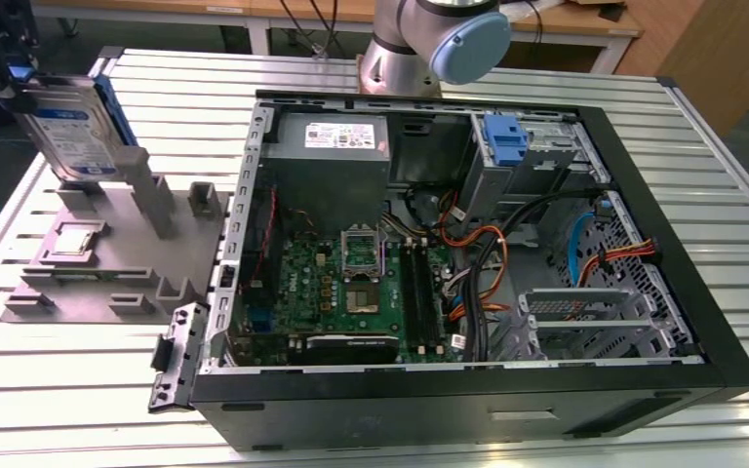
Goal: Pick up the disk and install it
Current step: 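Pick up the disk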
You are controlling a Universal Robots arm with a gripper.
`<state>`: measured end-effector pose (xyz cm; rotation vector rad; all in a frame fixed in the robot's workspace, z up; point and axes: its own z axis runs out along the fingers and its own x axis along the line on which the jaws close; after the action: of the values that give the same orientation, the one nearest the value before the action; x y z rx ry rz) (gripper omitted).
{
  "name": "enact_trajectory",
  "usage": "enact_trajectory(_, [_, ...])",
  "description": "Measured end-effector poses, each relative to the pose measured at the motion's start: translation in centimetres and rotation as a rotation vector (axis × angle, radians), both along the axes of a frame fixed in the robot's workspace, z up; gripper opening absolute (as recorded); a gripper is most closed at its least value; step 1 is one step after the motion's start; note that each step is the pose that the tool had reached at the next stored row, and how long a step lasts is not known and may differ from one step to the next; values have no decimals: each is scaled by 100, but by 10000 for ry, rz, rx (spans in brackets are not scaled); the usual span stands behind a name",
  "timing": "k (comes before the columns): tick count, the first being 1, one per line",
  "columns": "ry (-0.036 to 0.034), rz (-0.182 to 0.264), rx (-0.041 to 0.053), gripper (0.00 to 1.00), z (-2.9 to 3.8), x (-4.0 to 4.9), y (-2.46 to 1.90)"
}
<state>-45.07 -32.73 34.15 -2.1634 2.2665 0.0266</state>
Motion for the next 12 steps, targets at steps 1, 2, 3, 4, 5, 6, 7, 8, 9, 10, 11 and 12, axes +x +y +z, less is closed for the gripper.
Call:
enact_trajectory(1, [0,0,0,36,4,0,0])
enact_trajectory(2, [-1,0,0,36,8,0,0])
enact_trajectory(3, [-2,0,1,36,11,0,0])
enact_trajectory(4, [-1,0,0,36,15,0,0])
enact_trajectory(5, [-1,0,0,36,18,0,0])
enact_trajectory(6, [0,0,0,36,21,0,0])
enact_trajectory(7, [-1,0,0,36,23,0,0])
enact_trajectory(8, [0,0,0,36,26,0,0])
enact_trajectory(9, [0,0,0,36,30,0,0])
enact_trajectory(10, [-1,0,1,36,32,0,0])
enact_trajectory(11, [0,-1,0,36,35,0,0])
enact_trajectory(12, [-1,-1,1,36,38,0,0])
